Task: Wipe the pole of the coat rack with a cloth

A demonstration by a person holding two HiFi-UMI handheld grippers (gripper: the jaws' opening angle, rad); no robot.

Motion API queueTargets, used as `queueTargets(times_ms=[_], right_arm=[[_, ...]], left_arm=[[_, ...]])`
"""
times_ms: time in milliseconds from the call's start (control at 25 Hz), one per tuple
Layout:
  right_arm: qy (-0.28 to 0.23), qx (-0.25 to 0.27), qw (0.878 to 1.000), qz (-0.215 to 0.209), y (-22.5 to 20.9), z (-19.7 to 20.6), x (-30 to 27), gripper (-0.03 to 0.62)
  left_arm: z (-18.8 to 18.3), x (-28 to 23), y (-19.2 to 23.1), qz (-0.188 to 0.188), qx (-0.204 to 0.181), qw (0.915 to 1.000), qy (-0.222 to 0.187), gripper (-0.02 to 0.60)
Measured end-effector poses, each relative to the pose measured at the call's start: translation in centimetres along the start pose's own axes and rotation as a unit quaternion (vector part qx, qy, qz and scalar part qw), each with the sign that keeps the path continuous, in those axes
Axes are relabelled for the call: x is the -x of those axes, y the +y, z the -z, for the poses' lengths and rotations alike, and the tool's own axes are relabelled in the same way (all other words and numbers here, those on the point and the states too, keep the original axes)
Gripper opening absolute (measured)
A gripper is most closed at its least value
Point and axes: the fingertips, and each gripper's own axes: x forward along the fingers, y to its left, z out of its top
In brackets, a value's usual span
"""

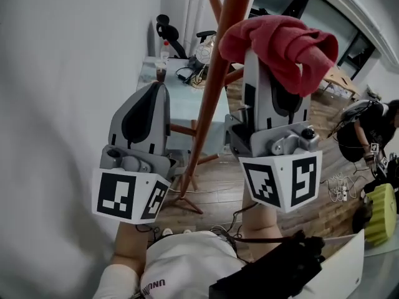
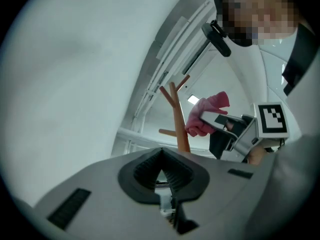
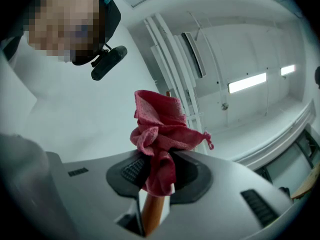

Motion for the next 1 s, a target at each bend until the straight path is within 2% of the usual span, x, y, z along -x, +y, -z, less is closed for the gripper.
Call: queueTargets(times_ms=[160, 320, 600, 1000], right_arm=[[-0.020, 0.029, 0.999, 0.002, -0.1, -2.2, -1.7, 0.110], [-0.021, 0.049, 0.999, 0.007, -0.4, -2.5, -3.4, 0.110], [-0.007, 0.084, 0.996, 0.001, -0.2, -2.1, -5.3, 0.110], [0.005, 0.086, 0.996, -0.001, 0.1, -1.1, -5.4, 0.110]], left_arm=[[-1.8, -2.2, -0.7, 0.029, -0.001, 0.9995, -0.015, 0.014], [-1.8, -3.6, -0.8, 0.048, 0.003, 0.9988, -0.013, 0.014], [-0.9, -3.7, -0.4, 0.059, 0.008, 0.9982, -0.002, 0.014], [0.3, -3.3, 0.2, 0.067, -0.003, 0.9977, 0.010, 0.014]])
